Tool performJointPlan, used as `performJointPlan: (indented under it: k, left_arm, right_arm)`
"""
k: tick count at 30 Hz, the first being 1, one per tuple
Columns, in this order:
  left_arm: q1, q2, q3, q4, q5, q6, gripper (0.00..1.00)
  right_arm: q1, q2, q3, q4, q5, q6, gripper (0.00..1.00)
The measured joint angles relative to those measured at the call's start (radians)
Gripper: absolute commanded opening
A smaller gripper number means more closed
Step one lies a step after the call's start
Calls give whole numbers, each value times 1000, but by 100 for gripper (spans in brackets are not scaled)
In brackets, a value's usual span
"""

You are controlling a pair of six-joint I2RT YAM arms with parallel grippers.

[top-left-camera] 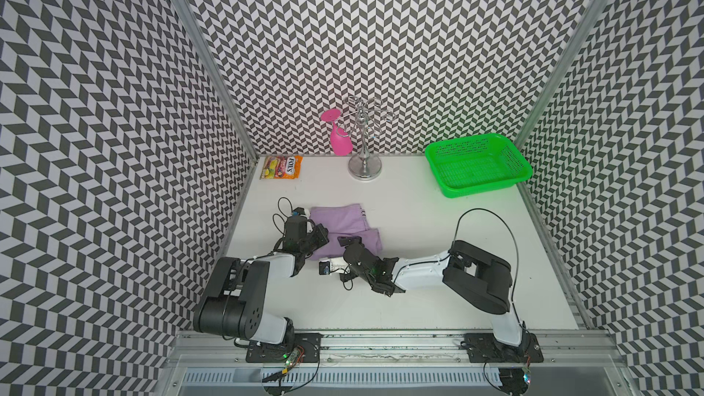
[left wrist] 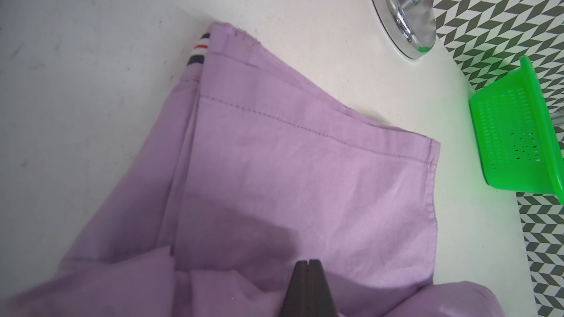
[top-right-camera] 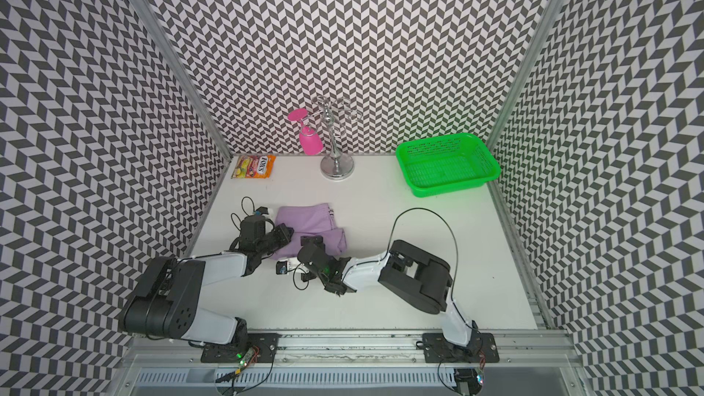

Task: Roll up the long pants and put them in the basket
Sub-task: Roll the long pant at the center of the board.

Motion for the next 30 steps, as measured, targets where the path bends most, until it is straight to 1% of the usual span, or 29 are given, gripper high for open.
performJointPlan:
  k: [1, 3, 4, 5, 9, 12, 15, 19, 22, 24, 27, 28, 30]
  left_arm:
    - [0, 0, 0, 0, 2, 0, 0]
    - [3, -2, 0, 0, 2, 4, 0]
    - [8, -4, 1, 0, 2, 6, 0]
    - [13, -8, 1, -1, 1, 8, 0]
    - [19, -43, 1, -21, 2, 7, 0]
    - [25, -97, 2, -72, 13, -2, 0]
    - [34, -196, 5, -143, 24, -14, 0]
    - [68, -365, 47, -240, 31, -21, 0]
    - [93, -457, 78, -277, 39, -23, 0]
    - [103, -481, 88, -291, 43, -24, 0]
    - [104, -475, 88, -313, 60, -21, 0]
    - [104, -464, 88, -324, 65, -18, 0]
    - [104, -445, 88, -340, 77, -10, 0]
  right_arm:
    - [-3, 23, 28, -5, 10, -6, 60]
    - [-10, 60, 78, -31, 13, -23, 38]
    - [-12, 74, 100, -46, 11, -27, 18]
    - [-15, 84, 117, -58, 5, -32, 0]
    - [-31, 86, 161, -133, -50, -23, 0]
    - [-51, 71, 192, -224, -132, 9, 0]
    - [-90, 61, 292, -428, -294, 61, 0]
    - [-157, 37, 383, -702, -573, 114, 0]
    - [-207, 39, 465, -921, -776, 139, 0]
    - [-243, 67, 562, -1093, -898, 140, 0]
    - [-289, 188, 803, -1341, -1042, 137, 0]
    - [-303, 239, 884, -1401, -1075, 140, 0]
    - [-328, 301, 959, -1456, -1131, 152, 0]
